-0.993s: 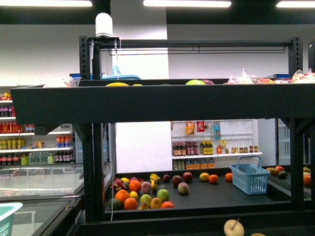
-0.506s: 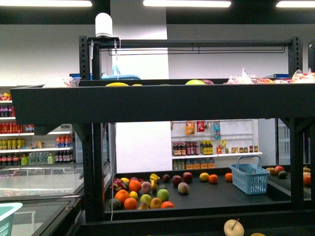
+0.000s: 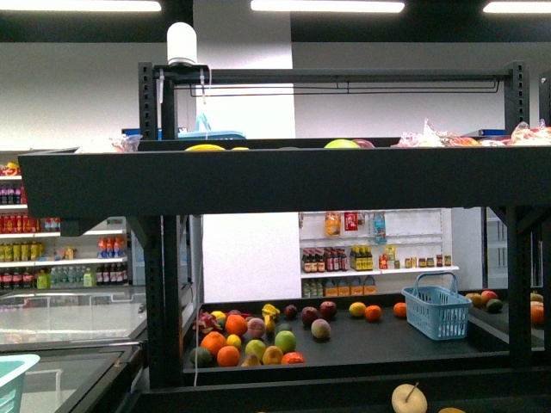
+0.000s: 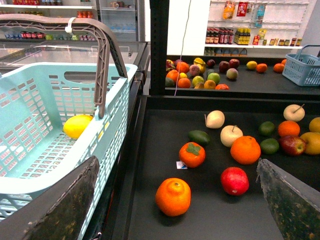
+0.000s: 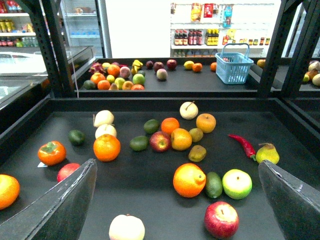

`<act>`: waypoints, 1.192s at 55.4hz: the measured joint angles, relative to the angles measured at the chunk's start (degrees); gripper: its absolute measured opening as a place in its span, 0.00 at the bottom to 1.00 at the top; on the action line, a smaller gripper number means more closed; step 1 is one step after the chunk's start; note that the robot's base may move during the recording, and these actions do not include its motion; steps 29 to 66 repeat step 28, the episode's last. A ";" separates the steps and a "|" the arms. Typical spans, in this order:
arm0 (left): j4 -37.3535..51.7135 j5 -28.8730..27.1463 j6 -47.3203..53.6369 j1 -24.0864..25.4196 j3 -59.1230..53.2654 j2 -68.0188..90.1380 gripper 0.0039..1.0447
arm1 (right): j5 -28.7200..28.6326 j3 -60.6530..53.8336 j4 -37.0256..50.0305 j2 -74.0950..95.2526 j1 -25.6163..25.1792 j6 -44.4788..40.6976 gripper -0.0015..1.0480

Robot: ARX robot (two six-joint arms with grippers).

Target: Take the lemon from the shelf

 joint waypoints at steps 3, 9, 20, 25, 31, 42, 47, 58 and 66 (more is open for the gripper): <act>0.00 0.02 0.02 0.00 0.00 0.00 0.92 | 0.00 0.00 0.00 0.00 0.00 -0.02 0.93; 0.00 0.00 0.02 0.00 0.00 0.00 0.92 | 0.00 0.00 0.00 0.00 0.00 0.00 0.93; 0.00 0.00 0.02 0.00 0.00 0.00 0.92 | 0.00 0.00 0.00 0.00 0.00 0.00 0.93; 0.00 0.00 0.02 0.00 0.00 0.00 0.92 | 0.00 0.00 0.00 0.00 0.00 -0.02 0.93; 0.00 0.00 0.02 0.00 0.00 0.00 0.92 | 0.00 0.00 0.00 0.00 0.00 0.00 0.93; 0.00 0.00 0.02 0.00 0.00 0.00 0.92 | 0.00 0.00 0.00 0.00 0.00 0.00 0.93; 0.00 0.00 0.02 0.00 0.00 0.00 0.92 | 0.00 0.00 0.00 0.00 0.00 0.00 0.93; 0.00 0.00 0.02 0.00 0.00 0.00 0.92 | 0.00 0.00 0.00 0.00 0.00 0.00 0.93; 0.00 0.00 0.02 0.00 0.00 0.00 0.92 | 0.00 0.00 0.00 0.00 0.00 0.00 0.93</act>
